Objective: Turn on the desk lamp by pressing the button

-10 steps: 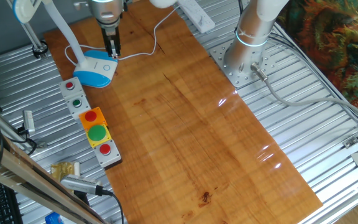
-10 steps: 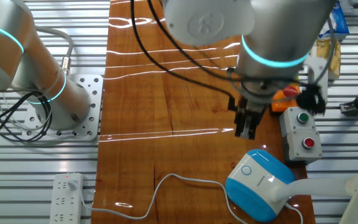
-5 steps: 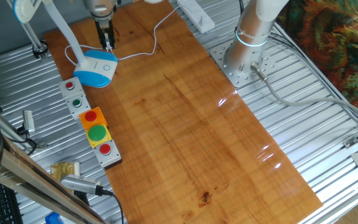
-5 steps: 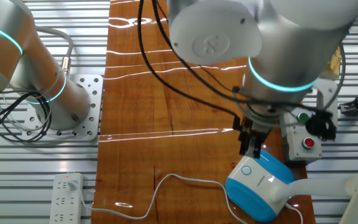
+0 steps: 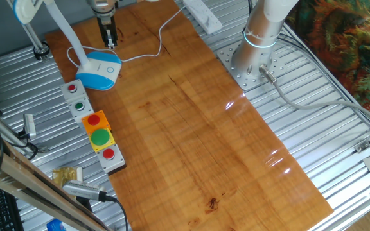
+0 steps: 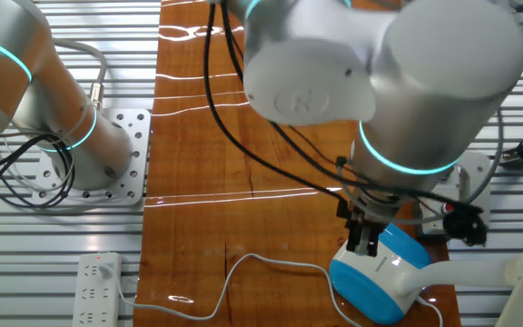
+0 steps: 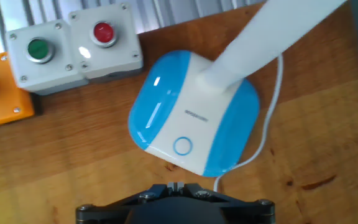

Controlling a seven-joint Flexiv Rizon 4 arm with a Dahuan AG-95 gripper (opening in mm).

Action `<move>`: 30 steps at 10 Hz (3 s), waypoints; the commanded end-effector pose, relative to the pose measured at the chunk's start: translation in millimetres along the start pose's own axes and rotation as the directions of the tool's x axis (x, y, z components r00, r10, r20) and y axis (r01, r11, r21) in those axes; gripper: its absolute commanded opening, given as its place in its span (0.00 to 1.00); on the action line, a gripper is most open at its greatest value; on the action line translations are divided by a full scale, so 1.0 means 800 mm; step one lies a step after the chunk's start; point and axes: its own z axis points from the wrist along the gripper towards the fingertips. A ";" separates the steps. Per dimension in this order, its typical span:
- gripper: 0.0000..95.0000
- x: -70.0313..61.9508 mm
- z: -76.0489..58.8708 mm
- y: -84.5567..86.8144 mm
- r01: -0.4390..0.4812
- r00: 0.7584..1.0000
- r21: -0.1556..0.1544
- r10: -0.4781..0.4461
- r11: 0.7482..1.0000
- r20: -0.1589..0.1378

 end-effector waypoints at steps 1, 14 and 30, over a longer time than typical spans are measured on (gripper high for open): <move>0.00 -0.001 0.001 -0.001 -0.001 1.000 -0.009 0.001 1.000 0.008; 0.00 -0.016 0.041 0.000 -0.005 0.998 -0.117 0.012 0.993 0.062; 0.00 -0.031 0.104 0.033 -0.006 0.996 -0.145 0.018 0.989 0.083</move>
